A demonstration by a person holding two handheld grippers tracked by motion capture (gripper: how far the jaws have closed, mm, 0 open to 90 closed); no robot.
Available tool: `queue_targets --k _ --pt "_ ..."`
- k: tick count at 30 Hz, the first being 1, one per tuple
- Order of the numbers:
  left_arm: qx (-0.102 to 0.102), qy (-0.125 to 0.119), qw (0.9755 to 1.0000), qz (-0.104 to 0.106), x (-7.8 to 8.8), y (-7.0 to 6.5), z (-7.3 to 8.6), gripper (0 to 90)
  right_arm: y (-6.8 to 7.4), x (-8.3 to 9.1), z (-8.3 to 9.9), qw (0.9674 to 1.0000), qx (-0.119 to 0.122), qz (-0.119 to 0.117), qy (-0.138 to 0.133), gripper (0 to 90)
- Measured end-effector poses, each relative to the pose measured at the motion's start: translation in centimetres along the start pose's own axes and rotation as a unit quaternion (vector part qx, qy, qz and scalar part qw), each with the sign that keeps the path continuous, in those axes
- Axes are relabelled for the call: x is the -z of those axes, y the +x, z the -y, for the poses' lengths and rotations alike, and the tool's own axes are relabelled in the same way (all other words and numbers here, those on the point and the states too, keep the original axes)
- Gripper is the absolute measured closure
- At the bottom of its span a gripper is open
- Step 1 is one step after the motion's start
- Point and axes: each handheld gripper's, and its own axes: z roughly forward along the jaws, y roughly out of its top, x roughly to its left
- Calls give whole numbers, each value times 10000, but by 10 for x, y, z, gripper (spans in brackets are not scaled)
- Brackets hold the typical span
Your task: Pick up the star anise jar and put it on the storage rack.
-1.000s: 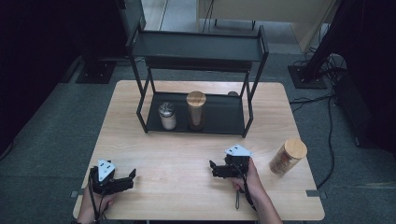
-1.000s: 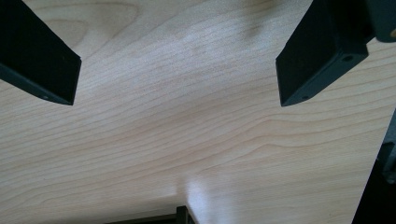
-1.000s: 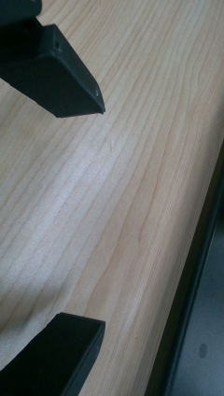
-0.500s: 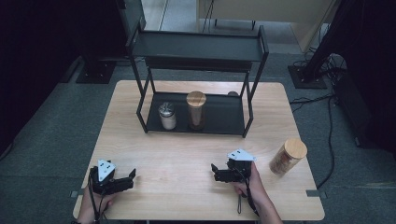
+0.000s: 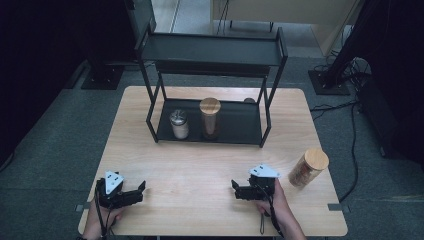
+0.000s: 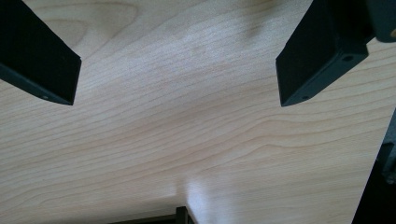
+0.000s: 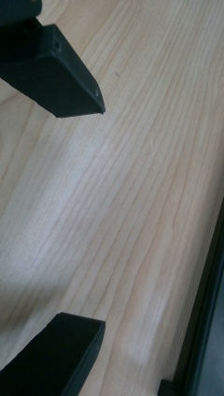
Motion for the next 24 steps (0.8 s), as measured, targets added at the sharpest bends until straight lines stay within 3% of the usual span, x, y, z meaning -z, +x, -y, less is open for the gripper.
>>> queue_targets --k 24 --pt "10 16 10000 -13 0 0 0 4 -26 30 21 9997 -94 210 -3 0"
